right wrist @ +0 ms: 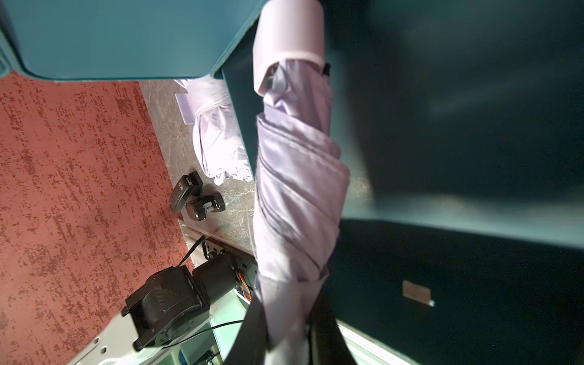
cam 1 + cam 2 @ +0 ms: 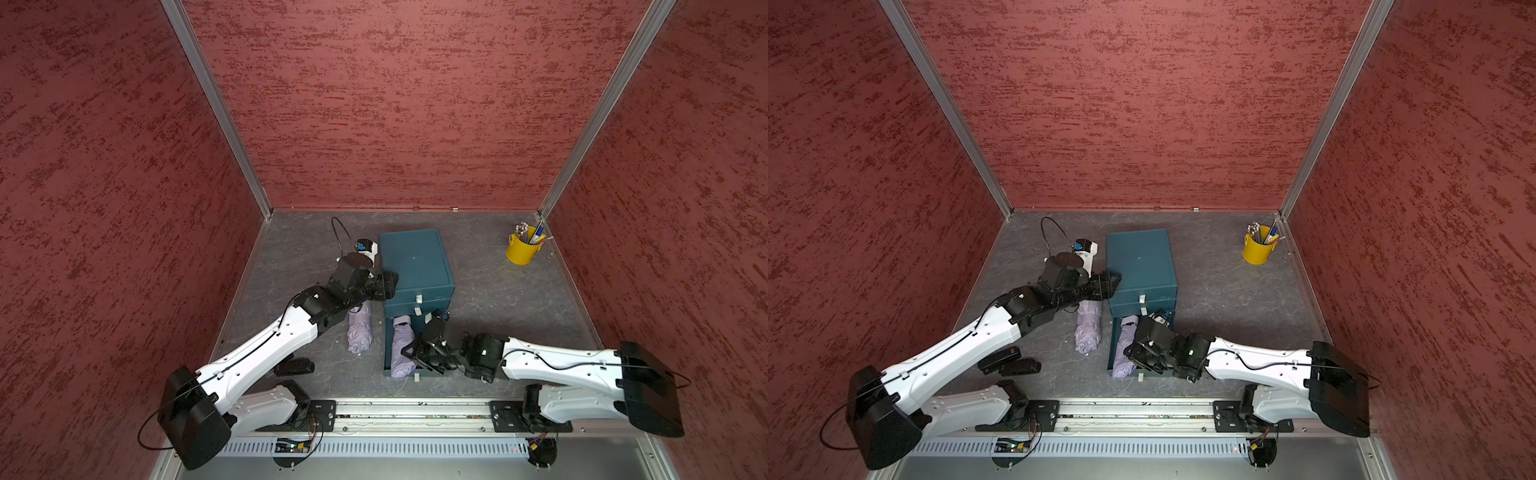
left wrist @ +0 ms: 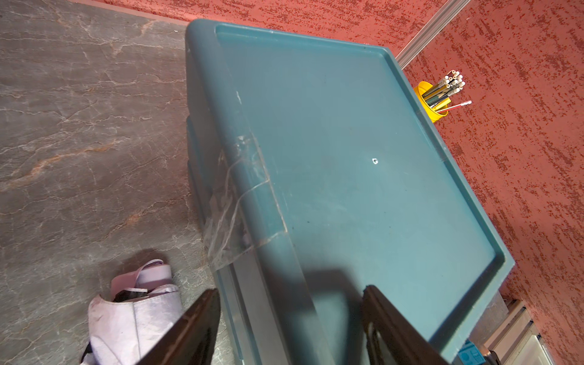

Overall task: Place the umbrella in the drawer by color
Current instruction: Place the umbrella in the drawer.

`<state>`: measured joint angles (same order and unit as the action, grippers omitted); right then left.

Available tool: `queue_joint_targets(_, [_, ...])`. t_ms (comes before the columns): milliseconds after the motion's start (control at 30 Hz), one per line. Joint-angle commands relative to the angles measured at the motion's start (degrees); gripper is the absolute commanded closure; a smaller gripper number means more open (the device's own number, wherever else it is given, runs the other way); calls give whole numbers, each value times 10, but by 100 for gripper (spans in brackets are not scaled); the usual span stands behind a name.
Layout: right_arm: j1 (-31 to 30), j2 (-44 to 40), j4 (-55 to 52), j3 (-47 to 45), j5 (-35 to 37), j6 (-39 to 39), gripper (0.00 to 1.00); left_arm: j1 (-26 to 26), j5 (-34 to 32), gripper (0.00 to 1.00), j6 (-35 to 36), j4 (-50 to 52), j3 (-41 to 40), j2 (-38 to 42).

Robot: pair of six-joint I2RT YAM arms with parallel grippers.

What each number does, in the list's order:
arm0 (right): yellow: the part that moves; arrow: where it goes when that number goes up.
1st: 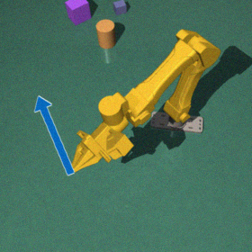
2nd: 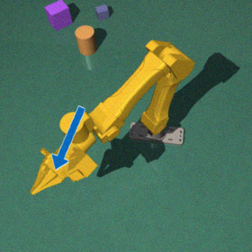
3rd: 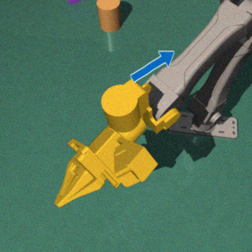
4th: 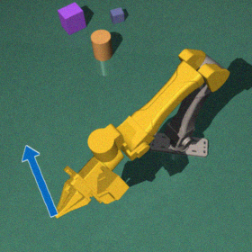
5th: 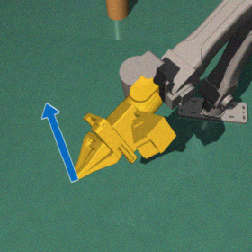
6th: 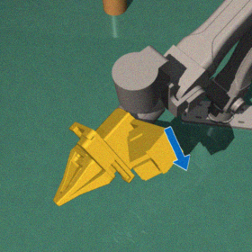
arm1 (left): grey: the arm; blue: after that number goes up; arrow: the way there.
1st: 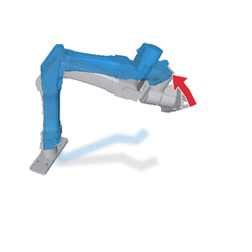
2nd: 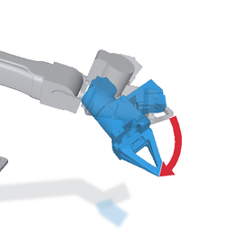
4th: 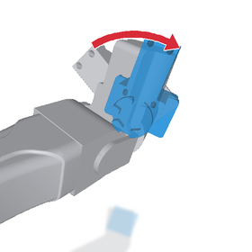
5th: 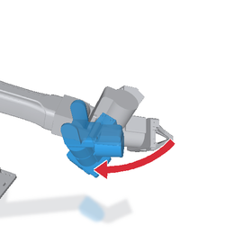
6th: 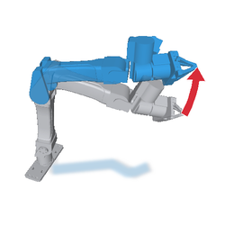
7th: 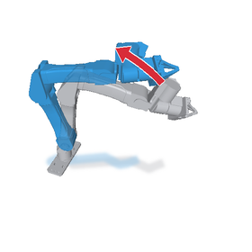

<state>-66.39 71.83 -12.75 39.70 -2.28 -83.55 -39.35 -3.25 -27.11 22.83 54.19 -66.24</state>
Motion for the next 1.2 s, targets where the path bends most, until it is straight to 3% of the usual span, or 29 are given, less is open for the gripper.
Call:
queue_joint_targets(0, [11,9,17,28,21,21,100,3,5,28,16,36,-20,0])
queue_joint_targets(200, [23,24,59,13,25,23,98,1,2,30,15,39,-26,6])
queue_joint_targets(467, [30,42,46,19,30,49,70,-1,3,29,13,39,-34,15])
queue_joint_targets(600, [31,32,8,21,45,66,50,0,2,28,7,43,-33,16])
queue_joint_targets(700, [28,15,-37,21,59,80,29,1,3,27,3,40,-35,14])
queue_joint_targets(800, [25,-6,-78,17,71,92,29,5,8,26,-6,40,-34,13])
queue_joint_targets(900, [7,-25,-123,26,89,125,37,9,7,25,-20,46,-31,20])
queue_joint_targets(1067, [-78,-74,-218,49,178,171,49,23,-4,22,-49,63,-24,66])
queue_joint_targets(1167, [-130,-102,-218,37,180,201,50,37,-2,21,-58,70,-23,99])
